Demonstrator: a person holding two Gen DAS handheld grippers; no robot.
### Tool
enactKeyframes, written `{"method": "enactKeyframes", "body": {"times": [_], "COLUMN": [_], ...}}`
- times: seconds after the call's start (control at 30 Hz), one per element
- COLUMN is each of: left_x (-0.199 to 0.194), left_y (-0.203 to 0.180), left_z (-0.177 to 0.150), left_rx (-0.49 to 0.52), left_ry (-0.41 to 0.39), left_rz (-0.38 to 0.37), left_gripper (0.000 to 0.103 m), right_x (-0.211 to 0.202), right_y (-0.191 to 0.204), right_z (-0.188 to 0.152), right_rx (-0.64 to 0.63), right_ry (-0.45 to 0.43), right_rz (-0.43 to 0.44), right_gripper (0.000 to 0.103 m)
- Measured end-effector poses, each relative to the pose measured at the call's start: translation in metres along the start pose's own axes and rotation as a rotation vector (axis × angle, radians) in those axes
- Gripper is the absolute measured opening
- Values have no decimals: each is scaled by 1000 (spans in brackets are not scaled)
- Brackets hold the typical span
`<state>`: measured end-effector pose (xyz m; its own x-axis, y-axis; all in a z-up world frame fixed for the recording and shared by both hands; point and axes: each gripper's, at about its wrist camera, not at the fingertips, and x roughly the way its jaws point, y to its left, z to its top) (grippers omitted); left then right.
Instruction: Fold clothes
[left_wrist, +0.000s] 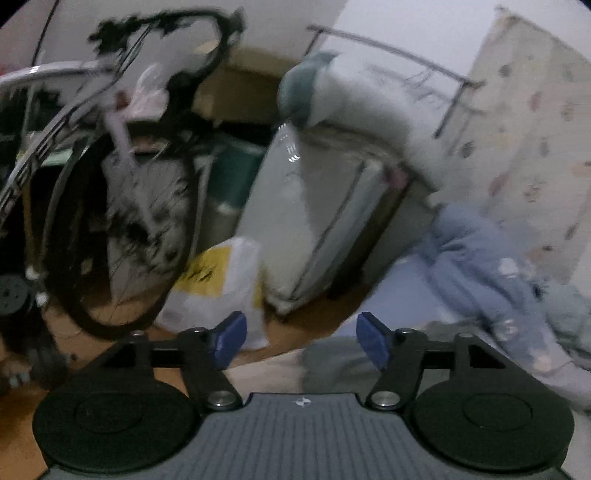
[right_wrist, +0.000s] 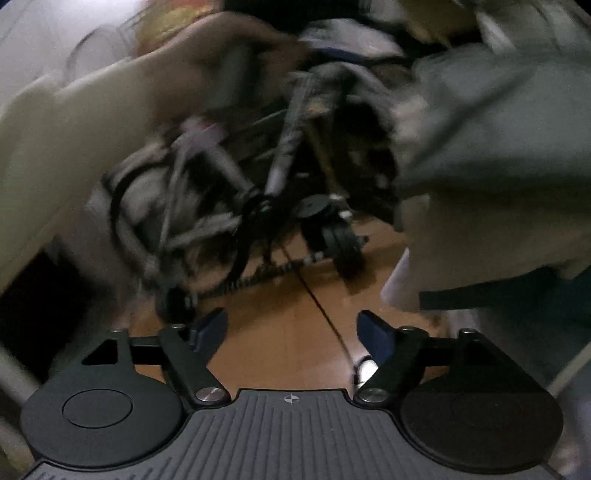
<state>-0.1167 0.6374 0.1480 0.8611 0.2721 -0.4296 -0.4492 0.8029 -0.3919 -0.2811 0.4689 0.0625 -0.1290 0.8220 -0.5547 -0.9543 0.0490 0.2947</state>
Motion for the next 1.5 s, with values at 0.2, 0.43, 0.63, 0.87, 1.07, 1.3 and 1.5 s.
{"method": "enactKeyframes", "body": {"times": [0.2, 0.43, 0.63, 0.87, 1.07, 1.3, 1.5], "left_x": [-74, -163, -210, -238, -230, -218, -209], "left_y": [-73, -194, -290, -376, -424, -465, -489], "left_z": [8, 1, -20, -53, -83, -144, -200], "left_rx": [83, 183, 238, 280, 266, 266, 294], "left_ry": [-144, -239, -269, -273, -225, -256, -234], "left_rz": [-158, -342, -479, -577, -648, -651, -631], "left_gripper": [98, 103, 103, 103, 103, 103, 103], "right_x": [-136, -330, -482, -605, -684, -741, -748], "right_y": [12, 13, 30, 69, 85, 55, 10], "right_z": [18, 46, 28, -19, -68, -133, -185], "right_rx": [-142, -28, 10, -18, -24, 103, 238], "right_ry": [-124, -403, -584, -644, -698, -764, -731], "right_rz": [-57, -266, -517, -777, -933, -1053, -1154], "right_gripper": [91, 101, 103, 103, 103, 103, 103]}}
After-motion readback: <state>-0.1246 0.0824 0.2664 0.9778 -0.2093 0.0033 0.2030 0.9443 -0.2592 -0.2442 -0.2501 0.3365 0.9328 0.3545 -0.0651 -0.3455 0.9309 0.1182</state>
